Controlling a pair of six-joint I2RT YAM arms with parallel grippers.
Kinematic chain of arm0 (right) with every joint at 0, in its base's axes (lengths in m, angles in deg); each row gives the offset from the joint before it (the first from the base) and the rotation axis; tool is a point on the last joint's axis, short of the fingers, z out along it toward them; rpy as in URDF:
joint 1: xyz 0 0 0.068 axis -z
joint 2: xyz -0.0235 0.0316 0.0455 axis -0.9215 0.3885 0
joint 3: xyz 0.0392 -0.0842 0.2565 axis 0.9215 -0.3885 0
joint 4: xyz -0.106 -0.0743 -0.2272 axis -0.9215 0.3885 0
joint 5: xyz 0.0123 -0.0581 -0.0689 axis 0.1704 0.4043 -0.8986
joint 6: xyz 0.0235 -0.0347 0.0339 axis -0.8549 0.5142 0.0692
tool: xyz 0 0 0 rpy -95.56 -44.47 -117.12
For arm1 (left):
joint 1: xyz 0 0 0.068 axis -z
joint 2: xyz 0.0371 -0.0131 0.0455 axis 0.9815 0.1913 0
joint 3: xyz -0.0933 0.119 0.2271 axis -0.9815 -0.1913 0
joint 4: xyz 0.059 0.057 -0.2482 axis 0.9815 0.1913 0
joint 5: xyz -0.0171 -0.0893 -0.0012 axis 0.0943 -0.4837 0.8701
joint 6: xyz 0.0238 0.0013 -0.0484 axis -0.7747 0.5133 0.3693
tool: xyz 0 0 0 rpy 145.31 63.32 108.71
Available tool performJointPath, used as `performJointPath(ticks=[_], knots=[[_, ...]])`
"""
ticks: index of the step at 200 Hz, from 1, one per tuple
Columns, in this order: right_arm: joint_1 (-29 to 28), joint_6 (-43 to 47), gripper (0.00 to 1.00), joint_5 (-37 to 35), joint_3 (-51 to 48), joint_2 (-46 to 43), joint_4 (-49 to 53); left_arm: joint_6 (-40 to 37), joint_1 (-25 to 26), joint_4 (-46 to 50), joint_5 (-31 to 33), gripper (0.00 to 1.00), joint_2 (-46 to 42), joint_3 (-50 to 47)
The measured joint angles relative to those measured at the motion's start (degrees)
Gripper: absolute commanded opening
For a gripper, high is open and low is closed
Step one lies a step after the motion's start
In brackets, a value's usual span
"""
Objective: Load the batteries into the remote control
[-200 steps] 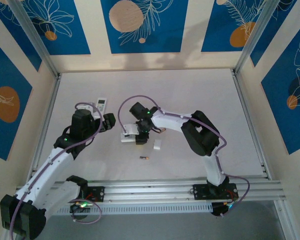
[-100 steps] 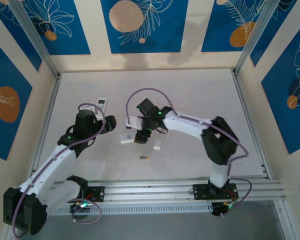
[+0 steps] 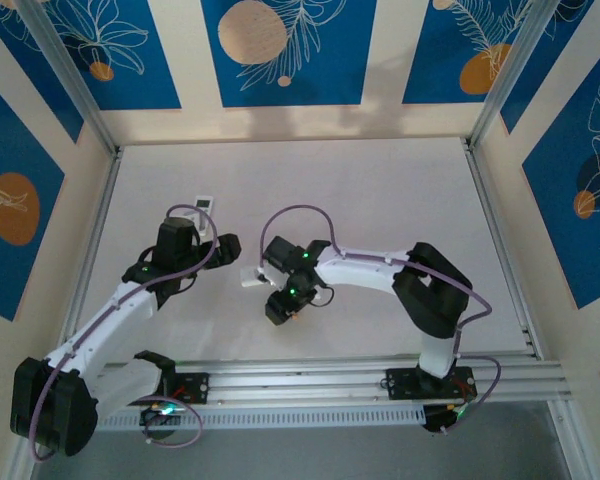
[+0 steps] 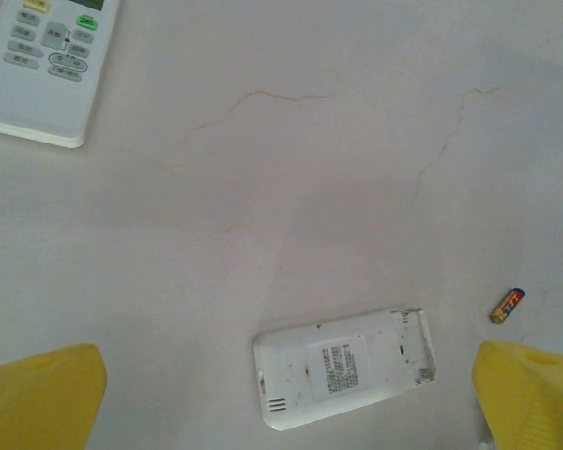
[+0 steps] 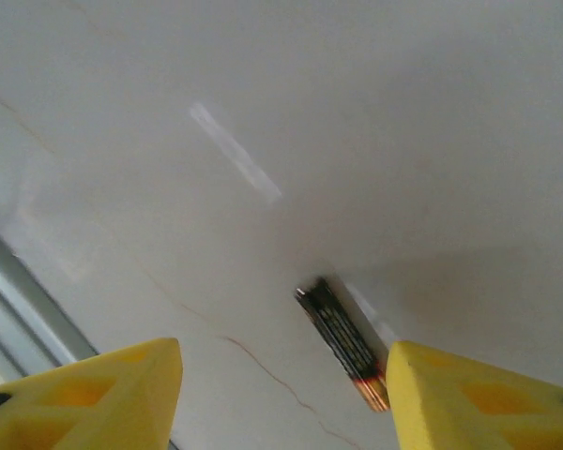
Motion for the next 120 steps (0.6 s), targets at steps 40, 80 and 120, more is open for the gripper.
performJointPath(ticks=[40, 80, 120], knots=[[0.07, 1.14, 0.54, -3.63, 1.9, 2.49, 3.34, 0.13, 0.0, 0.0, -0.2, 1.0, 0.0, 0.0], [-0.44, 2.12, 0.31, -8.09, 2.84, 4.22, 4.33, 0.15, 0.0, 0.0, -0.26, 1.0, 0.61, 0.0], [-0.81, 2.43, 0.09, -10.38, 3.45, 4.55, 5.27, 0.26, 0.0, -0.02, -0.68, 1.0, 2.32, 0.0]])
